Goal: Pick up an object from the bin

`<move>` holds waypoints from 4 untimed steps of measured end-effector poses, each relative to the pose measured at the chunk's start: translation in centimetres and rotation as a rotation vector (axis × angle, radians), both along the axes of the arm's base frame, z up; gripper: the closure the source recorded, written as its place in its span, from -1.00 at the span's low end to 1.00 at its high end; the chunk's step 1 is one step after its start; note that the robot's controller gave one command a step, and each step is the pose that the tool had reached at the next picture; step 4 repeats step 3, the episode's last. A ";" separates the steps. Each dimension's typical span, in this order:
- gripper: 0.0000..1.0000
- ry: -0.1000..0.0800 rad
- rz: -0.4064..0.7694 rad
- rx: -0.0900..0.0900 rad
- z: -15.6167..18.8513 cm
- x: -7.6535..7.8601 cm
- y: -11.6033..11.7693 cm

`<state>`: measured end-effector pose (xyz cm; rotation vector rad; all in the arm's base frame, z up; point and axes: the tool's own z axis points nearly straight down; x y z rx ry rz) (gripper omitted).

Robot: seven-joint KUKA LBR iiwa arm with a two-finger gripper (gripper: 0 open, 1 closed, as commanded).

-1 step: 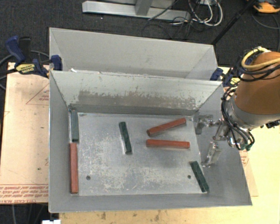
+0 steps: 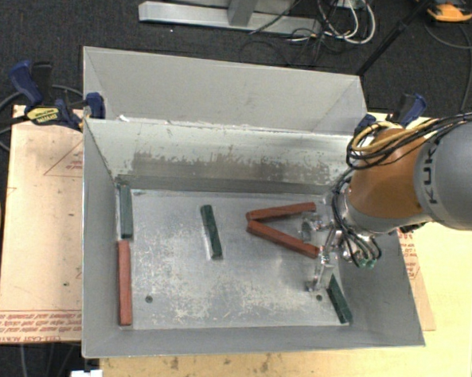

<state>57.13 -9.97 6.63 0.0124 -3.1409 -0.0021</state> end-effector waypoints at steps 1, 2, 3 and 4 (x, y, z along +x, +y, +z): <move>1.00 -0.003 0.003 -0.001 0.5 0.1 0.0; 1.00 -0.008 0.441 -0.001 0.6 3.7 6.4; 1.00 -0.011 0.903 -0.003 14.4 6.4 12.1; 1.00 -0.011 0.903 -0.003 14.4 6.4 12.1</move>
Offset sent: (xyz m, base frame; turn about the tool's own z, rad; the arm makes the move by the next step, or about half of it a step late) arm 0.0000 0.0000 0.0000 0.0000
